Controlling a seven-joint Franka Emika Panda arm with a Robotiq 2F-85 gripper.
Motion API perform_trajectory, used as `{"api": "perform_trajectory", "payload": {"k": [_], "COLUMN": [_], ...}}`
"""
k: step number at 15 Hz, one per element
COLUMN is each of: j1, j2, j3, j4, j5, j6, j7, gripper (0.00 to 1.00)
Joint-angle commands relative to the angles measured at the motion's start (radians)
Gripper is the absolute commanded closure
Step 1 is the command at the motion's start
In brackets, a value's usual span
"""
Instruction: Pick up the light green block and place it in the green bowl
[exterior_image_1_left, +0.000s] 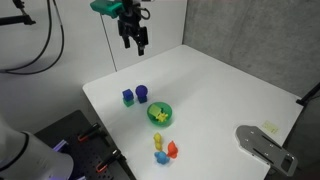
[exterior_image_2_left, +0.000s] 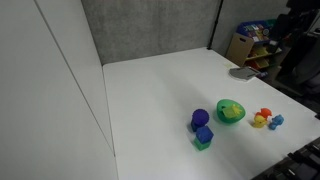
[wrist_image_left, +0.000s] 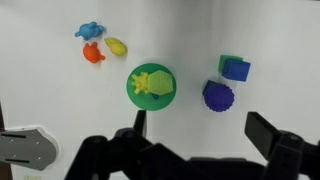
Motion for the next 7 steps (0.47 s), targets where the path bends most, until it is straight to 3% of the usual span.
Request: {"api": "perform_trajectory", "payload": {"k": [1, 7], "j1": [-0.027, -0.039], "j2": [-0.114, -0.141], "j3": [-0.007, -0.001], "j4": [-0.002, 0.000], "j5": [-0.006, 0.004], "j6": [-0.037, -0.043], "j7": [-0.078, -0.076], "gripper": [0.00, 0.00]}}
